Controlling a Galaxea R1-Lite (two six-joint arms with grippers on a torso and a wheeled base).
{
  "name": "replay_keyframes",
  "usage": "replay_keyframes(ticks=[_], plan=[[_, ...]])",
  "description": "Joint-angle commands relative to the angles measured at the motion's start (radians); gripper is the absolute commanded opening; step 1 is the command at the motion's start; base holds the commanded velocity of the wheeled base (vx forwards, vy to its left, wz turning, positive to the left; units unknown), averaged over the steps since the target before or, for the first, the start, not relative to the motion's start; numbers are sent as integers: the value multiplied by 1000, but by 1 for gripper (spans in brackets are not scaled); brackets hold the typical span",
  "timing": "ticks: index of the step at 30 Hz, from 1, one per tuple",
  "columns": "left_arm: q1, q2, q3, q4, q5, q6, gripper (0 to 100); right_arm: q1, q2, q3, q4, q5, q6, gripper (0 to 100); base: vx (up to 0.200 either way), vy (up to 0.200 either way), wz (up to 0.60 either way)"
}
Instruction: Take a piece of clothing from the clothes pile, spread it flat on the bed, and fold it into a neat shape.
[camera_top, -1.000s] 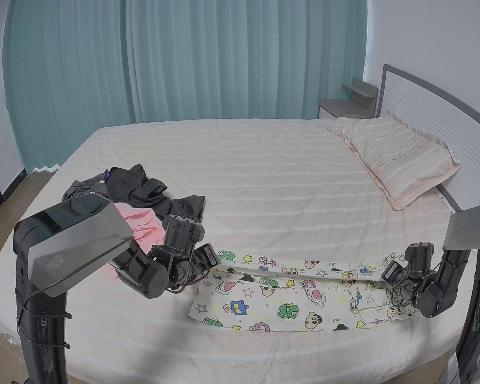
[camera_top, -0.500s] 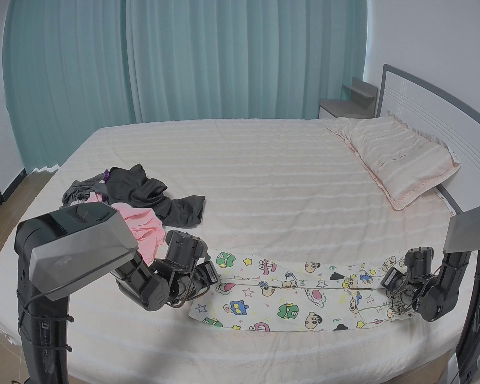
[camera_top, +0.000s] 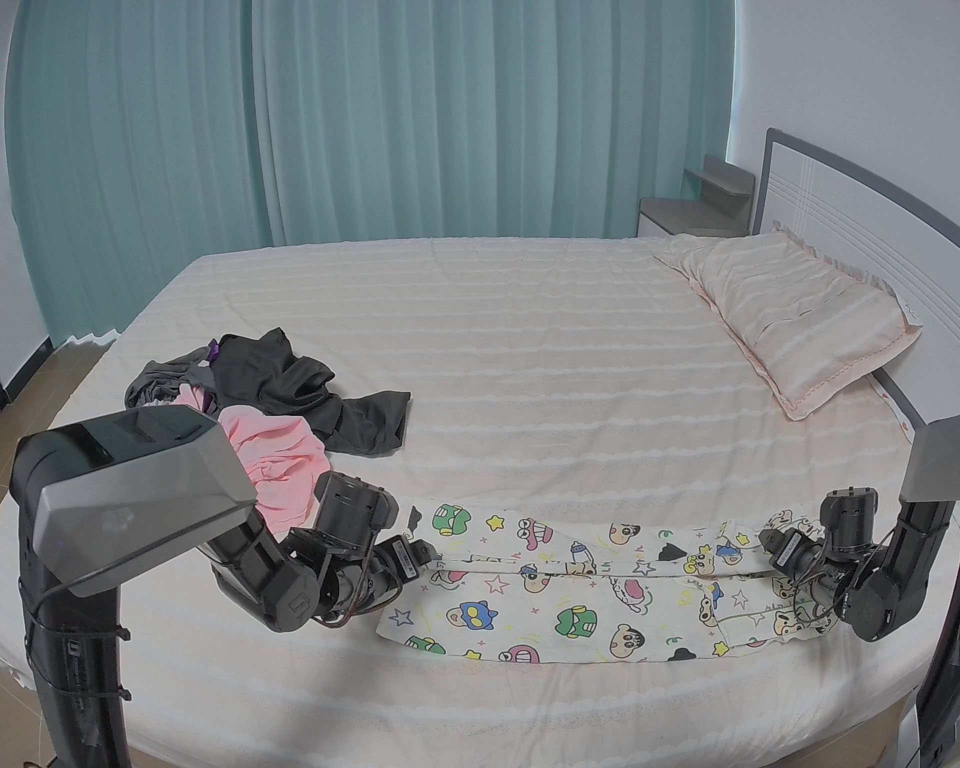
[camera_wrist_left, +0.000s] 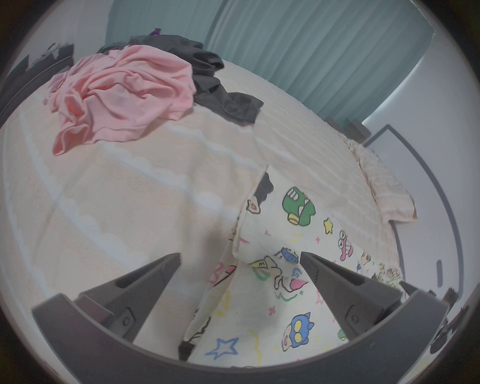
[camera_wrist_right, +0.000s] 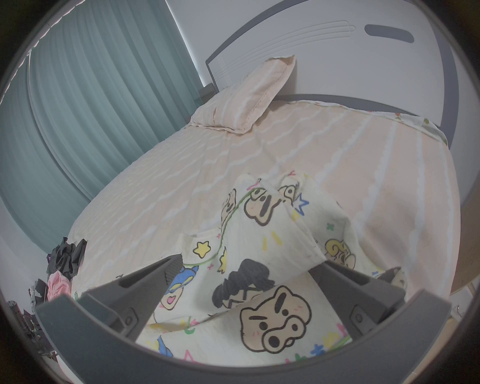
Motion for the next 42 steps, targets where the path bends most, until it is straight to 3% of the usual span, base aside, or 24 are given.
replay_keyframes(ticks=[1, 3, 8, 10, 13, 19, 24, 42], plan=[[28, -115, 38, 0, -1, -64, 100, -30, -105, 11, 19, 0, -28, 100, 0, 0, 0], [36, -141, 41, 0, -9, -82, 100, -42, -125, 11, 27, 0, -33, 100, 0, 0, 0], [39, -193, 70, -3, -113, -87, 100, -102, -200, 8, 53, 0, -71, 100, 0, 0, 0], [48, -182, 68, -3, -153, -59, 100, -119, -216, 10, 54, 0, -90, 100, 0, 0, 0], [76, -128, 64, -2, -198, 71, 100, -142, -231, 8, 56, 1, -106, 100, 0, 0, 0], [85, -33, 41, -3, -205, 228, 100, -148, -229, 4, 56, 1, -106, 100, 0, 0, 0], [74, 14, -13, -2, -241, 245, 100, -145, -234, 4, 53, 1, -106, 100, 0, 0, 0], [56, 106, -120, 9, -244, 331, 100, -111, -232, 10, 43, 3, -105, 100, 0, 0, 0]])
